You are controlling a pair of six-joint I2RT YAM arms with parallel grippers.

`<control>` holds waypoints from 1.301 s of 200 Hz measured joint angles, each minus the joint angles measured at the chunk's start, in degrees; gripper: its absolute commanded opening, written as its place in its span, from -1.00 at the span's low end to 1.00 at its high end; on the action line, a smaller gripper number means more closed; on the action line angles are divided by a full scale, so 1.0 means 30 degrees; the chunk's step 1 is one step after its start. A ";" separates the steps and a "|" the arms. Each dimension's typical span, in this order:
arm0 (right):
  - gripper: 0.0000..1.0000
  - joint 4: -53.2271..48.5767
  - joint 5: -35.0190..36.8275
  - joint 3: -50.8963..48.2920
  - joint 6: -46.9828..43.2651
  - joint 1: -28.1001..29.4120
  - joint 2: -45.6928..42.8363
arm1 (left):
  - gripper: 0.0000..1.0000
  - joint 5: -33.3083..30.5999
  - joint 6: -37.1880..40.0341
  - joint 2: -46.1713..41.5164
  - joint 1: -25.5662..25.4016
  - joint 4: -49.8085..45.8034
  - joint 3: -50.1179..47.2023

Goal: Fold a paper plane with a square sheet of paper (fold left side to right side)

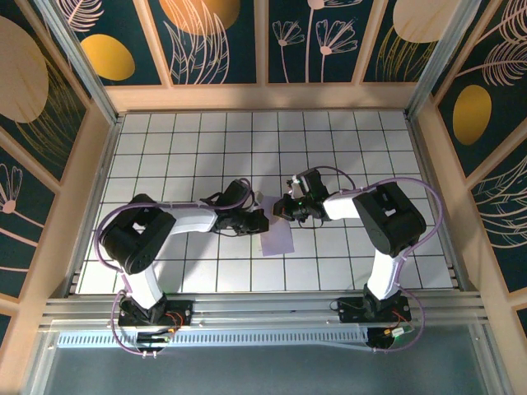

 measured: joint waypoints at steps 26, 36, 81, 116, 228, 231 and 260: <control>-1.00 0.0000 0.0015 0.0000 0.0051 0.0000 -0.0015 | -0.90 -0.0044 0.0007 0.0444 0.0000 -0.0007 0.0015; -1.00 -0.0007 0.0015 0.0000 0.0058 0.0000 -0.0036 | -0.90 -0.0015 0.0007 0.0474 0.0000 0.0000 0.0029; -0.81 -0.0423 0.0022 0.0000 0.0197 0.0000 -0.0262 | -0.91 -0.0029 0.0058 0.0488 0.0000 0.0007 0.0022; -0.63 -0.1552 0.0262 0.0117 0.0175 0.0000 -0.1319 | -0.91 -0.0073 0.0066 0.0488 0.0000 0.0007 0.0022; -0.94 -0.3599 0.1319 -0.2463 0.0051 0.2178 -0.5523 | -0.91 -0.0080 0.0073 0.0488 0.0000 0.0000 0.0022; -0.94 -0.3599 0.1326 -0.2535 0.0080 0.2229 -0.5508 | -0.91 -0.0080 0.0073 0.0488 -0.0007 0.0000 0.0022; -0.97 -0.3606 0.1464 -0.2783 0.0189 0.2353 -0.5064 | -0.90 -0.0073 0.0073 0.0488 0.0000 0.0000 0.0029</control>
